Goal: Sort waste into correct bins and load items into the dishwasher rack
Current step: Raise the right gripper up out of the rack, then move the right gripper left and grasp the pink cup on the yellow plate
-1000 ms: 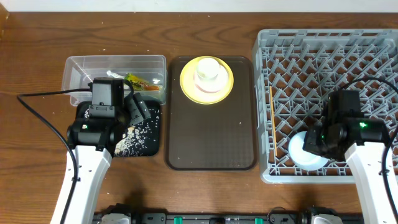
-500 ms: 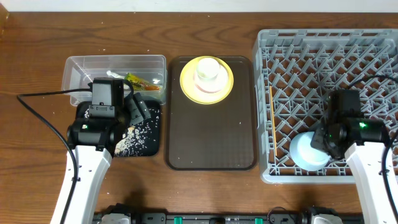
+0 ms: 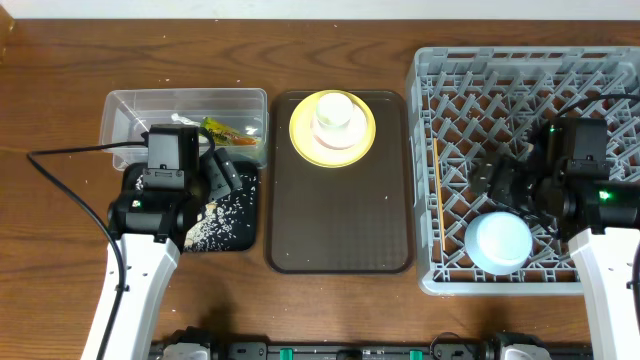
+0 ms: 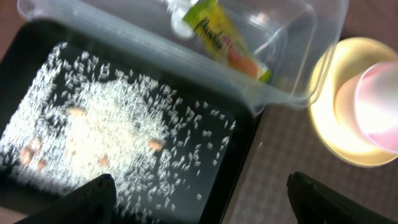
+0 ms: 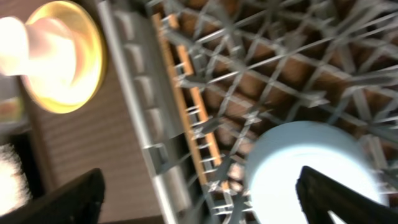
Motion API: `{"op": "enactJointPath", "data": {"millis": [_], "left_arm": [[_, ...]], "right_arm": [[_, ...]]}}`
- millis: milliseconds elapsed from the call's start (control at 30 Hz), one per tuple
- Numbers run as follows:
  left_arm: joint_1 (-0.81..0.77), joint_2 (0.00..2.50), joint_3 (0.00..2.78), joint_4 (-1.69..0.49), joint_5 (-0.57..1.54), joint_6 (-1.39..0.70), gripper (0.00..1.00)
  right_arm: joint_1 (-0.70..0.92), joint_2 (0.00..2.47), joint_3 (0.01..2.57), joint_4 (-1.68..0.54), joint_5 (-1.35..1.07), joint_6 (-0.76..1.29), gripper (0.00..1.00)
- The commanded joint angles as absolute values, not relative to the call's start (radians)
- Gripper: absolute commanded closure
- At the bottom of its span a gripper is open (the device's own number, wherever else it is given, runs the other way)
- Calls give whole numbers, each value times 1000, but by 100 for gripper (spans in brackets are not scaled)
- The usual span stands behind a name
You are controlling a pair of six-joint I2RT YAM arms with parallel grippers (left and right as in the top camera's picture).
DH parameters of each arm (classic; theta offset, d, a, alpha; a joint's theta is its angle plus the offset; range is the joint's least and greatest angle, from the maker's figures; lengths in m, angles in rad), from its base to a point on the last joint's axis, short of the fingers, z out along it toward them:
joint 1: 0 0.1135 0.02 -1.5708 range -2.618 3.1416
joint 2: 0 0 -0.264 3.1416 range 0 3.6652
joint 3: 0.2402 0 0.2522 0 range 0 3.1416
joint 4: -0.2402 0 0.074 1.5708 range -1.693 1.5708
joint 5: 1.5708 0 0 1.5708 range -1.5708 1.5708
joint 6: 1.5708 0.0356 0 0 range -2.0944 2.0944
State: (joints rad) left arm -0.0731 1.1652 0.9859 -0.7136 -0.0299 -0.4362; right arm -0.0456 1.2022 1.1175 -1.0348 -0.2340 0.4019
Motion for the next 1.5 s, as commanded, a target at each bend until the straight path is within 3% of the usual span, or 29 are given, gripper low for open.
{"op": "enactJointPath", "data": {"millis": [0,267,333,433,467,500,533,667,767,967,1200,1467], "left_arm": [[-68,1169,979,-687,-33,-420,10],[-68,1170,979,-699,-7,-423,9],[-68,1170,979,-702,-7,-423,9],[-68,1170,979,-702,-8,-423,9],[-68,1170,979,-702,-7,-423,10],[-68,1170,979,-702,-7,-423,10],[-68,1170,979,-702,-7,-423,9],[-68,1170,979,-702,-8,-423,10],[-68,1170,979,-702,-8,-423,10],[-68,1171,979,-702,-8,-423,10],[-68,1171,979,-701,-8,-423,10],[-69,1173,979,-706,-8,-423,10]], "right_arm": [[-38,1197,1129,-1040,-326,403,1],[-38,1197,1129,-1040,-331,389,1],[-38,1197,1129,-1039,-387,289,7],[-38,1197,1130,-1045,-427,192,25],[-38,1197,1130,-1052,-426,183,36],[-38,1197,1130,-1055,-426,182,55],[-38,1197,1130,-1055,-427,182,64],[-36,1198,1148,-1055,-419,135,71],[-16,1212,1193,-1055,-391,132,85],[102,1303,1401,-1080,-297,151,93],[298,1513,1649,-1040,-188,156,96],[480,1747,1693,-733,-30,10,96]]}}
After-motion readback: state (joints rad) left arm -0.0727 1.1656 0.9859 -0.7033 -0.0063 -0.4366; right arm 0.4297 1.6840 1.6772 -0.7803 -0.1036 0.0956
